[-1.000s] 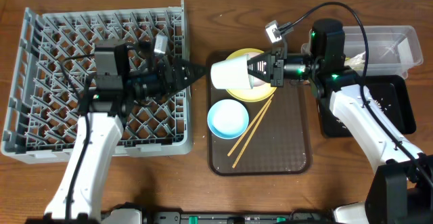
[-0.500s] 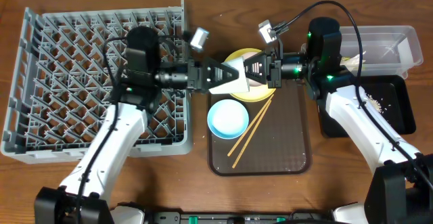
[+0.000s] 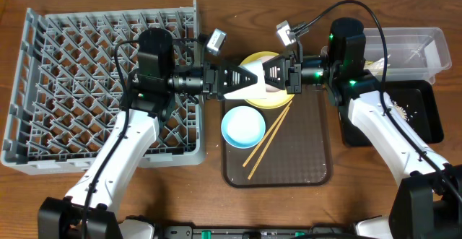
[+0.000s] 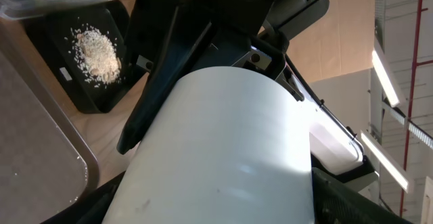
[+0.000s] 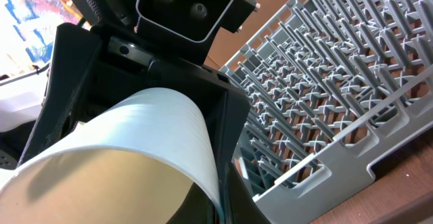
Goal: Sort waste into correct bins and load items into the dishwasher rack
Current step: 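Lower the white bowl into the dish rack with the left gripper and release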
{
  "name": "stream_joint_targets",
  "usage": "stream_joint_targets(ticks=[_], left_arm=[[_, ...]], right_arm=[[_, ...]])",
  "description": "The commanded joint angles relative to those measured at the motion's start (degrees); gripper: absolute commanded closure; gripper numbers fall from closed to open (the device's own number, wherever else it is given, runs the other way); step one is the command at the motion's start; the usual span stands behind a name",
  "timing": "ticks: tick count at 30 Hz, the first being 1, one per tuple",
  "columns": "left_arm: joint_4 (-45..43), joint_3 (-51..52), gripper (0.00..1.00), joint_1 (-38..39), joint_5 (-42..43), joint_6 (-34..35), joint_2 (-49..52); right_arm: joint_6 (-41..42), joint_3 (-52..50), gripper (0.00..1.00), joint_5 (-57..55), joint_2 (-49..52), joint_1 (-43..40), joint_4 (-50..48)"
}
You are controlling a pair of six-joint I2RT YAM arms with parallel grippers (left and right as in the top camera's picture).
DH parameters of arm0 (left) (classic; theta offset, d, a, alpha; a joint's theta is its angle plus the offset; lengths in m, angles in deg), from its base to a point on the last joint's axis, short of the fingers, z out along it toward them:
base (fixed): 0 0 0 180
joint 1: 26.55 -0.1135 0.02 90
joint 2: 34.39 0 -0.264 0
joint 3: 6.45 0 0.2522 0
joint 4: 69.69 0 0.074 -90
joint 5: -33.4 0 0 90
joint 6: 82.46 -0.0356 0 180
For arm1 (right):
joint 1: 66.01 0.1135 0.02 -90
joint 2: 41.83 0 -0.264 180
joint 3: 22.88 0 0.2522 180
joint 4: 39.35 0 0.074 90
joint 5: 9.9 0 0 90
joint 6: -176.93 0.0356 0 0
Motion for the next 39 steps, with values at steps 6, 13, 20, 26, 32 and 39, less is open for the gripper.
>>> stream_joint_targets(ticks=[6,13,20,26,32,39], left_arm=[[-0.2,-0.8,0.31,0.1,-1.6,-6.3,-0.4],[10.6,-0.8,0.37,-1.0,-11.2,-17.3,-0.4],[17.2,-0.8,0.38,-7.1,-14.5,-24.2,-0.7],[26.5,-0.9,0.38,-15.6,-22.6,-30.4,-2.5],[44.9,-3.6,0.39,-22.9,-41.6,-40.2,-7.3],[59.1,-7.0,0.48,-28.0,-66.8,-42.6,-11.7]], right_arm=[[-1.0,0.3,0.80,-3.3,0.1,-1.6,0.0],[-1.1,0.3,0.76,-3.8,0.1,-2.8,0.2],[-3.1,0.3,0.69,-5.5,0.1,-5.9,3.9],[-10.6,0.3,0.73,-20.0,0.1,-6.9,15.4],[-18.8,1.0,0.75,-31.4,0.0,-6.8,27.4],[-25.4,6.8,0.78,-41.5,-1.4,-6.8,42.6]])
